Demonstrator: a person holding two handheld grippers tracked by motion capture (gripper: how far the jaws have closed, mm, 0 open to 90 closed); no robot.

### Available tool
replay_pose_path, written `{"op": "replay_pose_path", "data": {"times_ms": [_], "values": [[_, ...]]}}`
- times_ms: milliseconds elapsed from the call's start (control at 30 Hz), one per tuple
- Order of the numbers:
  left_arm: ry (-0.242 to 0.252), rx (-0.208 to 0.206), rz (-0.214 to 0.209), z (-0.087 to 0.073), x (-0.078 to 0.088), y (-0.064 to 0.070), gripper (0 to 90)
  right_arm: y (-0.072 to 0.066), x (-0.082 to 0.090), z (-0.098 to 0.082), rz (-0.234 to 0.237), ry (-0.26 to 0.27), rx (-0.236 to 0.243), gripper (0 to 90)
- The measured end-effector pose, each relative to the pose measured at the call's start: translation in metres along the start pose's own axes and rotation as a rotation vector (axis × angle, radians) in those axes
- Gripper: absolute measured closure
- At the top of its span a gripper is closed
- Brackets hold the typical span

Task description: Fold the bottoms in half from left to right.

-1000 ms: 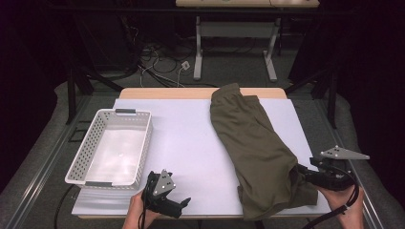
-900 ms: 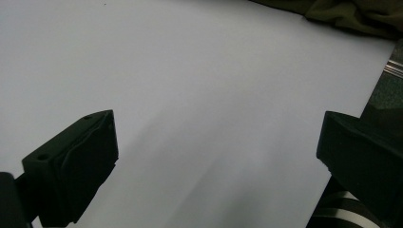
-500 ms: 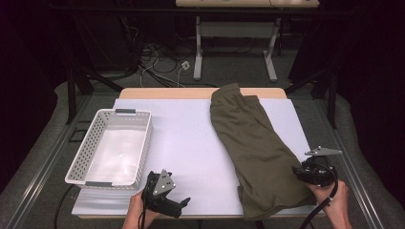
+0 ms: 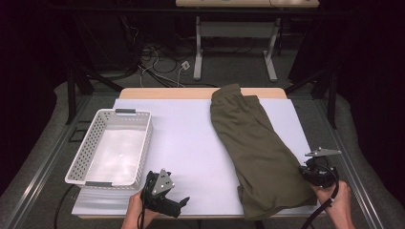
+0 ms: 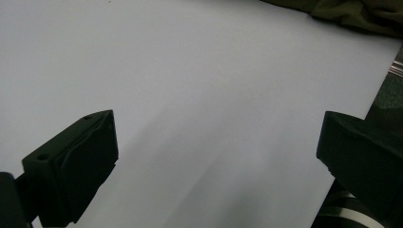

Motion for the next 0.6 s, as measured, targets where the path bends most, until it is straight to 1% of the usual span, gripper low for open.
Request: {"op": "replay_pose_path", "data": {"times_ms": [67, 100, 133, 167, 200, 233, 267, 333, 367, 400, 433, 500, 567, 600], "values": [[0.000, 0.000, -0.001, 0.000, 0.000, 0.001, 0.0, -0.001, -0.002, 0.002, 0.012, 0.010, 0.003, 66.8], [0.010, 0.001, 0.003, 0.001, -0.001, 0.000, 0.0, -0.001, -0.002, 0.005, 0.018, 0.024, -0.003, 60.4], [0.005, 0.001, 0.005, 0.001, -0.001, 0.000, 0.0, -0.004, -0.002, 0.010, 0.037, 0.040, -0.007, 54.8], [0.005, 0.004, 0.007, 0.001, -0.001, 0.000, 0.0, -0.007, -0.003, 0.013, 0.051, 0.046, 0.000, 50.4], [0.005, 0.002, 0.009, 0.001, -0.002, 0.000, 0.1, -0.011, -0.003, 0.019, 0.067, 0.064, 0.002, 47.3], [0.005, 0.010, 0.003, 0.000, -0.002, 0.001, 0.0, -0.014, -0.003, 0.025, 0.079, 0.080, 0.006, 45.7], [0.005, 0.009, 0.002, 0.000, -0.002, 0.001, 0.0, -0.017, -0.004, 0.030, 0.086, 0.087, 0.013, 45.1], [0.001, 0.005, 0.004, 0.000, -0.002, 0.001, 0.0, -0.021, -0.008, 0.042, 0.089, 0.103, 0.037, 44.6], [0.004, 0.002, 0.002, 0.000, -0.003, 0.001, 0.0, -0.025, -0.011, 0.051, 0.107, 0.105, 0.039, 44.6], [0.003, -0.001, 0.001, 0.000, -0.003, 0.001, 0.0, -0.028, -0.013, 0.057, 0.114, 0.111, 0.040, 44.9], [0.004, -0.001, 0.001, 0.000, -0.003, 0.001, 0.0, -0.030, -0.018, 0.068, 0.113, 0.120, 0.056, 45.5], [0.004, 0.001, 0.002, 0.000, -0.003, 0.001, 0.0, -0.035, -0.027, 0.083, 0.115, 0.126, 0.069, 46.4], [0.005, 0.005, 0.003, 0.000, -0.002, 0.001, 0.0, -0.039, -0.039, 0.101, 0.118, 0.131, 0.080, 48.3], [0.007, 0.008, 0.003, 0.000, -0.002, 0.000, 0.0, -0.041, -0.044, 0.107, 0.117, 0.132, 0.076, 49.1]]}}
Point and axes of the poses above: each handheld gripper's, and its own axes: x roughly backward along the jaws, z roughly out of its top, y roughly to its right, the point moved 10 cm from there along -x, roughly forward along the jaws, and after that the axes turned 10 degrees about -z, right-handed, at the moved point
